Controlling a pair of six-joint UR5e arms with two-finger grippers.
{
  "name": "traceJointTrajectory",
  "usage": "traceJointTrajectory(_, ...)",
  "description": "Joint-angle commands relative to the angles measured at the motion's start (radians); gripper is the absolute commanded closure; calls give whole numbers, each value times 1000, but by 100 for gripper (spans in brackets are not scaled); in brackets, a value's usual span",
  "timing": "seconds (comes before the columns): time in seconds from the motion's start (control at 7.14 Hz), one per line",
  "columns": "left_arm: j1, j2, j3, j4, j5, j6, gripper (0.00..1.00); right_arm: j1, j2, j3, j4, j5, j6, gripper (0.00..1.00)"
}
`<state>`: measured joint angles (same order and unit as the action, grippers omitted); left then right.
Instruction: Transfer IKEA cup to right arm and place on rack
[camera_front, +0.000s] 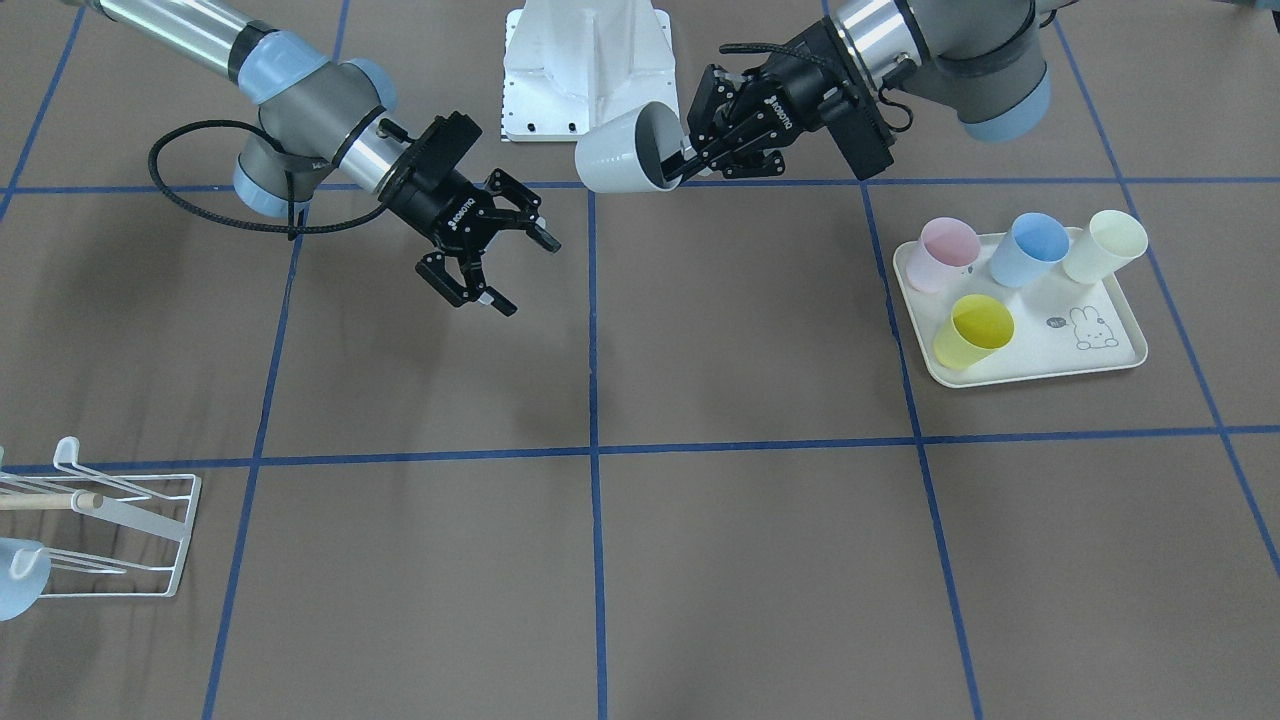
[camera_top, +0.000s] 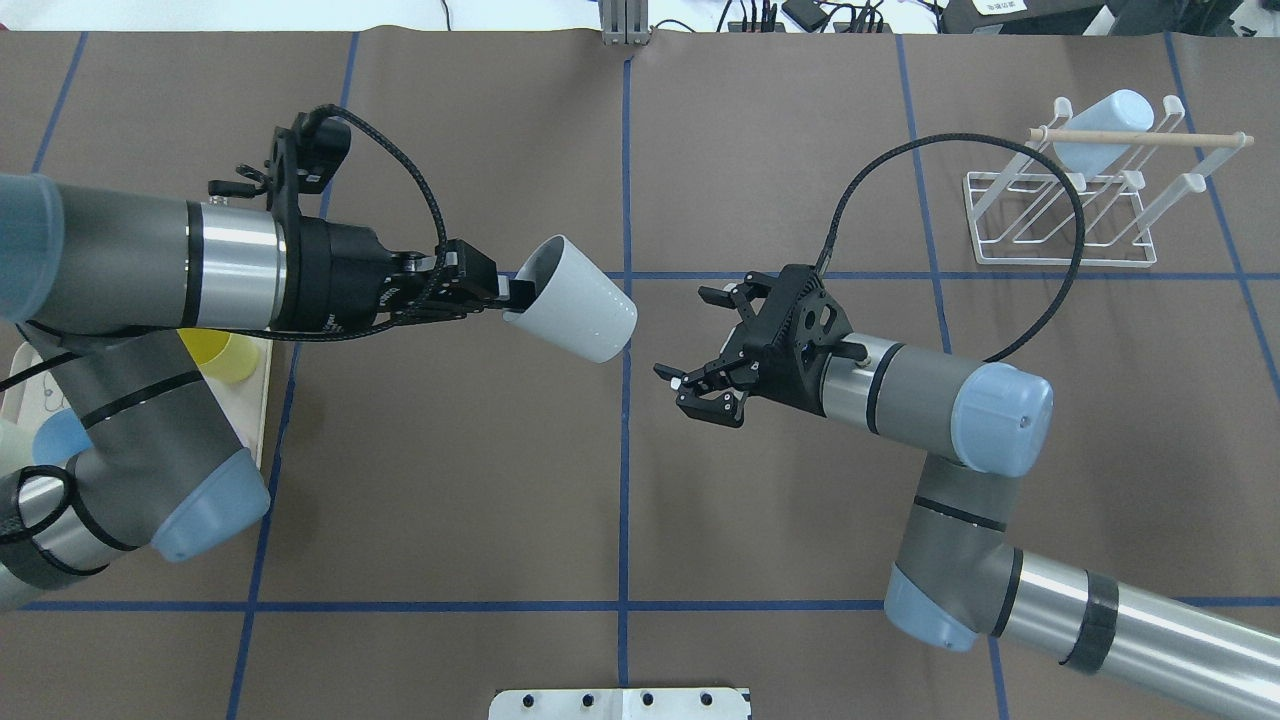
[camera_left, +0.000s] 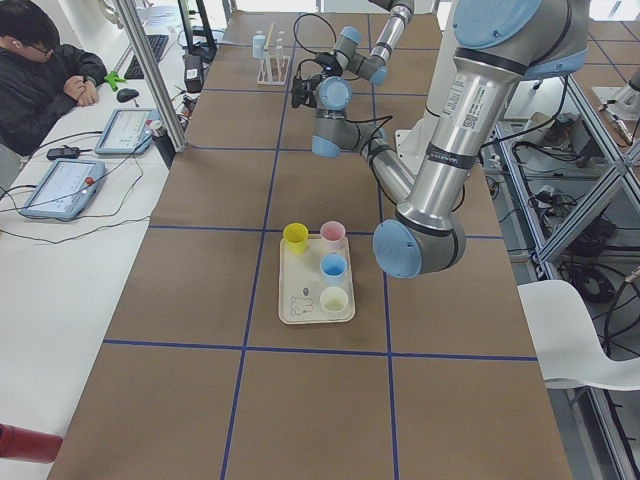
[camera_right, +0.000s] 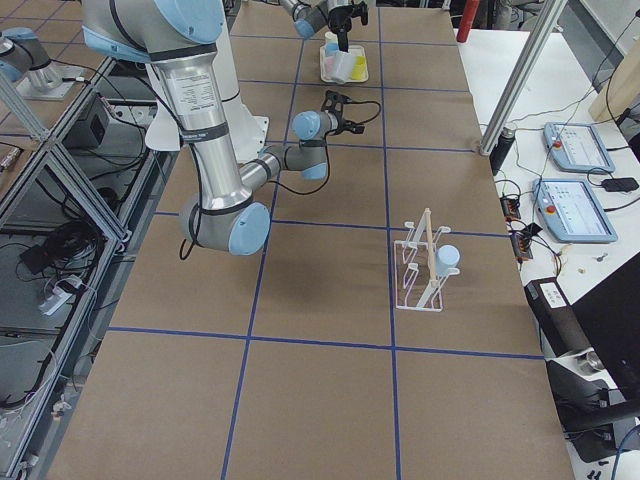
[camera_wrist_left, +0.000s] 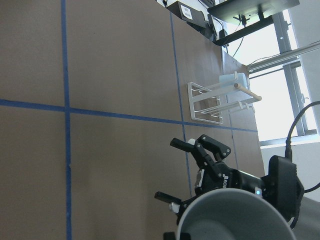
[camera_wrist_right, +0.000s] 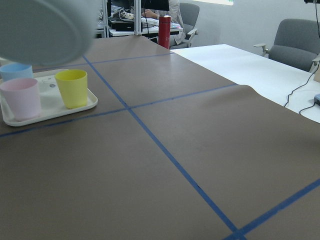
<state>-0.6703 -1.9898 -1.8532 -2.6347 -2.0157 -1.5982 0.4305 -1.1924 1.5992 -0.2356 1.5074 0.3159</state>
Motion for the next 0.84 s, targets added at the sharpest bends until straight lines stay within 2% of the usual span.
traceJointTrajectory(0.0,44,-50,55,-4,81,-8,100,-65,0,-2,74,-68,0,1)
traceJointTrajectory(0.28,63,-52,83,-5,120,-8,100,-79,0,1,125,-69,-1,1)
traceJointTrajectory(0.7,77,-52,114,-5,121,-5,100,-81,5,8,149,-70,0,1)
